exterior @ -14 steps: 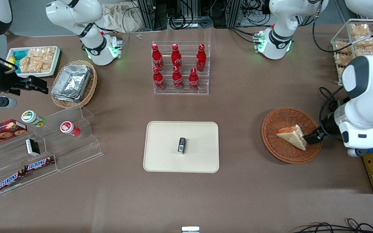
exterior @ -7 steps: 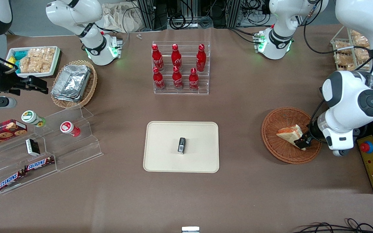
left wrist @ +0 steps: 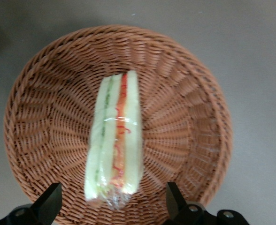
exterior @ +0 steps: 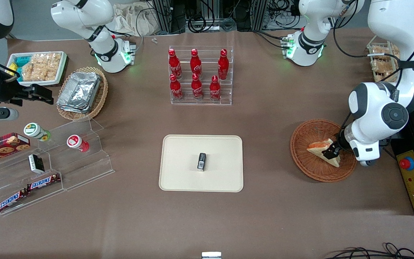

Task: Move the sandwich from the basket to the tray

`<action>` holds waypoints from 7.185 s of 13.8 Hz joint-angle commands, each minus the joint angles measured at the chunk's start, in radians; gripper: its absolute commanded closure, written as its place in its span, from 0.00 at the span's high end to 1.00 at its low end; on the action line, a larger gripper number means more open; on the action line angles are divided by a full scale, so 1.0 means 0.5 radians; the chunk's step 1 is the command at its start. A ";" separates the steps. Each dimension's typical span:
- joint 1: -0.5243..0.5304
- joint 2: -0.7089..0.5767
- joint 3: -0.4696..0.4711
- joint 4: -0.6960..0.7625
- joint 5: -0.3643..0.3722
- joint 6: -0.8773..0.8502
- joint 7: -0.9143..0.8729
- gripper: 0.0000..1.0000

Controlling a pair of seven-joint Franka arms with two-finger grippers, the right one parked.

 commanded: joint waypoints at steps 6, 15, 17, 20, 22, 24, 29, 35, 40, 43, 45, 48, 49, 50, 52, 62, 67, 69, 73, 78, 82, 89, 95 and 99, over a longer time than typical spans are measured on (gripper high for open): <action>0.044 0.066 0.006 -0.197 0.013 0.398 -0.083 1.00; 0.022 0.183 -0.009 -0.157 -0.018 0.503 -0.377 0.60; 0.019 0.168 -0.012 -0.157 -0.018 0.500 -0.374 0.06; -0.011 0.119 -0.019 -0.142 -0.012 0.439 -0.310 0.00; -0.014 0.070 -0.022 -0.065 -0.012 0.259 -0.298 0.00; -0.017 0.024 -0.031 0.106 -0.012 -0.041 -0.246 0.00; -0.017 0.024 -0.171 0.738 0.010 -0.837 -0.080 0.00; -0.127 0.112 -0.469 1.178 0.141 -1.062 0.159 0.00; -0.590 0.581 -0.513 1.465 0.188 -1.037 0.353 0.00; -0.726 0.842 -0.506 1.619 0.197 -0.933 0.365 0.00; -0.775 0.928 -0.506 1.616 0.215 -0.783 0.393 0.00; -0.818 1.082 -0.512 1.616 0.439 -0.627 0.417 0.00; -0.846 1.113 -0.513 1.610 0.455 -0.562 0.417 0.00; -0.855 1.140 -0.513 1.610 0.485 -0.531 0.436 0.00; -0.858 1.168 -0.513 1.613 0.522 -0.476 0.488 0.00; -0.846 1.245 -0.506 1.616 0.525 -0.310 0.509 0.30; -0.843 1.233 -0.503 1.616 0.519 -0.310 0.506 0.99; -0.843 1.233 -0.506 1.626 0.516 -0.310 0.503 0.99; -0.818 1.116 -0.506 1.598 0.495 -0.350 0.497 0.99; -0.745 0.752 -0.509 1.356 0.427 -0.423 0.432 1.00; -0.546 0.182 -0.513 0.863 0.384 -0.402 0.442 1.00; -0.092 -0.427 -0.509 0.481 0.038 -0.478 0.968 1.00; 0.191 -0.559 -0.497 0.555 0.031 -0.874 1.328 1.00; 0.418 -0.562 -0.500 0.601 -0.198 -0.976 1.393 1.00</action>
